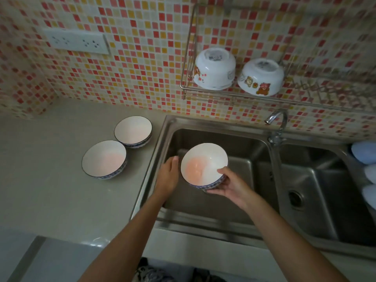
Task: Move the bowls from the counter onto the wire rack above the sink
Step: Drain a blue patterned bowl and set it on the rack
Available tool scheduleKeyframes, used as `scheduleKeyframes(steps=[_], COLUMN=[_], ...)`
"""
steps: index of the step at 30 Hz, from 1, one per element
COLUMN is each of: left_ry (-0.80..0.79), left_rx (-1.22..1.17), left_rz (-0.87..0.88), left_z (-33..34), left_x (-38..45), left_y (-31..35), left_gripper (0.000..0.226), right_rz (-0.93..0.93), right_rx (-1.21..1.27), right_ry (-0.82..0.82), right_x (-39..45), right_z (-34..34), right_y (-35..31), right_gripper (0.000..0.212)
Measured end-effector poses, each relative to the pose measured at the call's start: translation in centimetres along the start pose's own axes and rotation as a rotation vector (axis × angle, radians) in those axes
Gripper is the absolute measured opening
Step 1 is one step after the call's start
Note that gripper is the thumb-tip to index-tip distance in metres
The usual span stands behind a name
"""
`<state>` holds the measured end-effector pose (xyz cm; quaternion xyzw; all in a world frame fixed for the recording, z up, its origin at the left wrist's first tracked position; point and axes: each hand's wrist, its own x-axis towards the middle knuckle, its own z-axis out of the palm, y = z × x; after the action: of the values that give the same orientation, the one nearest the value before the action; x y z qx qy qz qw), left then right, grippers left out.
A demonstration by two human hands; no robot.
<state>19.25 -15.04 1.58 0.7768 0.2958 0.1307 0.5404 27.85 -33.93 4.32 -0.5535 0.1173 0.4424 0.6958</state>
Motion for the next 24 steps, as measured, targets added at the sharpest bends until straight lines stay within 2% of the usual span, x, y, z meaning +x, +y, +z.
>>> scheduleKeyframes(steps=[2, 4, 6, 8, 12, 19, 22, 24], left_ry=[-0.04, -0.158, -0.238, -0.236, -0.257, -0.201, -0.201, -0.195], left_rx=[0.22, 0.403, 0.498, 0.561, 0.752, 0.834, 0.839, 0.853], left_rz=[0.017, 0.01, 0.016, 0.021, 0.062, 0.031, 0.016, 0.018], left_z=[1.7, 2.9, 3.9, 4.5, 4.8, 5.0, 5.0, 5.0], left_x=[-1.4, -2.9, -4.5, -5.6, -7.0, -7.2, -7.2, -7.1], left_y=[-1.7, -3.8, -5.7, -7.2, -9.4, -10.3, -10.5, -10.6], left_gripper=[0.037, 0.042, 0.047, 0.051, 0.052, 0.06, 0.061, 0.064], right_rz=[-0.008, -0.022, -0.048, -0.064, -0.065, -0.157, -0.245, -0.304], right_rx=[-0.063, -0.129, -0.205, -0.28, -0.411, -0.674, -0.829, -0.94], right_ry=[0.048, 0.089, 0.119, 0.151, 0.22, 0.354, 0.37, 0.387], right_x=[-0.3, -0.6, -0.7, -0.5, 0.2, 1.5, 2.2, 2.5], right_z=[-2.3, -4.2, -5.7, -7.1, -8.9, -9.8, -10.3, -10.1], right_y=[0.0, 0.0, 0.1, 0.3, 0.9, 1.6, 1.9, 2.0], right_gripper=[0.041, 0.036, 0.03, 0.026, 0.047, 0.049, 0.065, 0.067])
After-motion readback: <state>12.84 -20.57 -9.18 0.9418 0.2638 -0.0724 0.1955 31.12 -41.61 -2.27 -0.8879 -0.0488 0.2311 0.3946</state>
